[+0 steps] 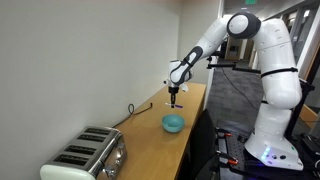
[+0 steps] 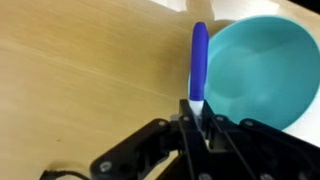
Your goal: Pick up the pen from the light blue bowl and put it on the table.
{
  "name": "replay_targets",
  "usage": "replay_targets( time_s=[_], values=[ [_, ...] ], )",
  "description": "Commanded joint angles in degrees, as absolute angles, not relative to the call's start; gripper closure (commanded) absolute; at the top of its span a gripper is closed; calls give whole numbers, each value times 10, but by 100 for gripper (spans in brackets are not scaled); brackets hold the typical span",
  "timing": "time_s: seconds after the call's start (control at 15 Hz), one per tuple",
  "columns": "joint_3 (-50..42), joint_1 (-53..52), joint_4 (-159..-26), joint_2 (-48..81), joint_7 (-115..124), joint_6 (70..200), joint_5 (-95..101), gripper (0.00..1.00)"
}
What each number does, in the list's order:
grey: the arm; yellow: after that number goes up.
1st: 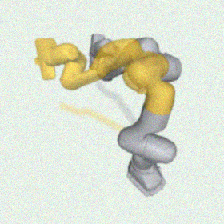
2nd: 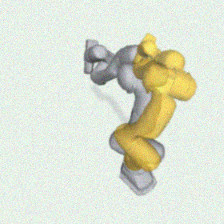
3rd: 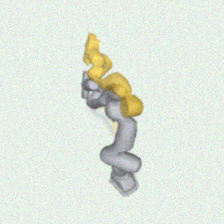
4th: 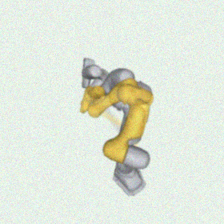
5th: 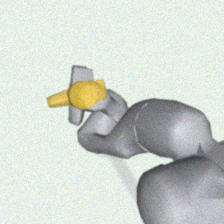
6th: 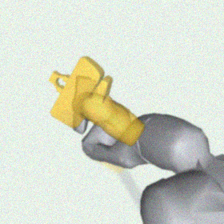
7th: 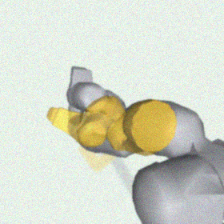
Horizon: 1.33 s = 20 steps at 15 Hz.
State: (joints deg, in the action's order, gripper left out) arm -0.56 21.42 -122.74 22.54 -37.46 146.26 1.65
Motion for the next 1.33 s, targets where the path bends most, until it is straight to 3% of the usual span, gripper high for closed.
replay_targets(
  time_s=[0.0, 0.6, 1.27],
  values=[
    [-8, 195, -1156, 262, -402, 1419, 44, 97],
    [-19, 147, -988, 353, -410, 1326, 157, 97],
    [0, 156, -842, 504, -430, 1287, 145, 97]
  ],
)
